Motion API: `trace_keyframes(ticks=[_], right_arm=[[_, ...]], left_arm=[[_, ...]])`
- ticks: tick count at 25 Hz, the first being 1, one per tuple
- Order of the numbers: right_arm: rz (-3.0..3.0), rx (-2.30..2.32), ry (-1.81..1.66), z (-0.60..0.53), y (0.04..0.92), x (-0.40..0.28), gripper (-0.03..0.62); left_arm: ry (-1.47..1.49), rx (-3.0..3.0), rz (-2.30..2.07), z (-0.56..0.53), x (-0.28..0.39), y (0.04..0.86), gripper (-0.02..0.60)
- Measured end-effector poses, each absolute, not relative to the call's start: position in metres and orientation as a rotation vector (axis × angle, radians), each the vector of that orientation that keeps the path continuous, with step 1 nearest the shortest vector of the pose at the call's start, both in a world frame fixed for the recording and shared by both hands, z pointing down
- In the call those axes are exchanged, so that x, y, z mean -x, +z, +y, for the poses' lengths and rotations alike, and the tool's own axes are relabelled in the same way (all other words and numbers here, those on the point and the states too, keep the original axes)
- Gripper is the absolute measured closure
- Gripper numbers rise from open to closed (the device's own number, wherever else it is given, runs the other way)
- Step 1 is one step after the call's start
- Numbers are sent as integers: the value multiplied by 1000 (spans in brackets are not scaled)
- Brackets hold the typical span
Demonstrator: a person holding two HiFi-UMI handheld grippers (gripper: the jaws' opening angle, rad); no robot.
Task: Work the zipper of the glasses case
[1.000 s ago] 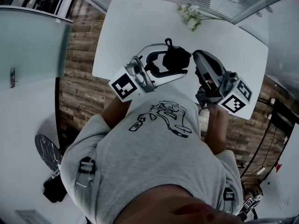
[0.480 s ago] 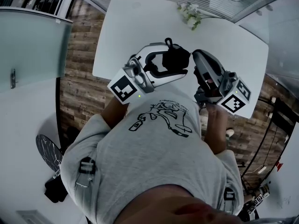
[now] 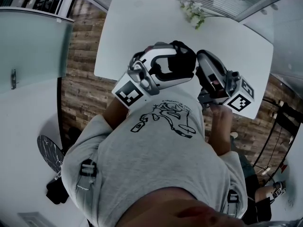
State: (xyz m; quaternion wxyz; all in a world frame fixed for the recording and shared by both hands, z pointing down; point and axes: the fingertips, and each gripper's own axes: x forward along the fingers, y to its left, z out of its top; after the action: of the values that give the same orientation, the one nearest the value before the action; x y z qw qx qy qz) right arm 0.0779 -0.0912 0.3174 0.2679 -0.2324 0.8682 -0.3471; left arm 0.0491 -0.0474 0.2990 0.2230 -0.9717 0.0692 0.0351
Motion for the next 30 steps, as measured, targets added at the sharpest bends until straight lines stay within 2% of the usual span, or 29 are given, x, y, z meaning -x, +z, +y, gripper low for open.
trace_keyframes(ticks=[4, 18, 30], right_arm=[[2317, 567, -962, -88, 317, -81, 589], [2203, 399, -1019, -89, 300, -79, 591], [2289, 569, -977, -97, 318, -89, 591]], left_arm=[[79, 2683, 186, -45, -52, 303, 342], [28, 2676, 279, -60, -62, 310, 308], [90, 2727, 302, -61, -54, 304, 348]])
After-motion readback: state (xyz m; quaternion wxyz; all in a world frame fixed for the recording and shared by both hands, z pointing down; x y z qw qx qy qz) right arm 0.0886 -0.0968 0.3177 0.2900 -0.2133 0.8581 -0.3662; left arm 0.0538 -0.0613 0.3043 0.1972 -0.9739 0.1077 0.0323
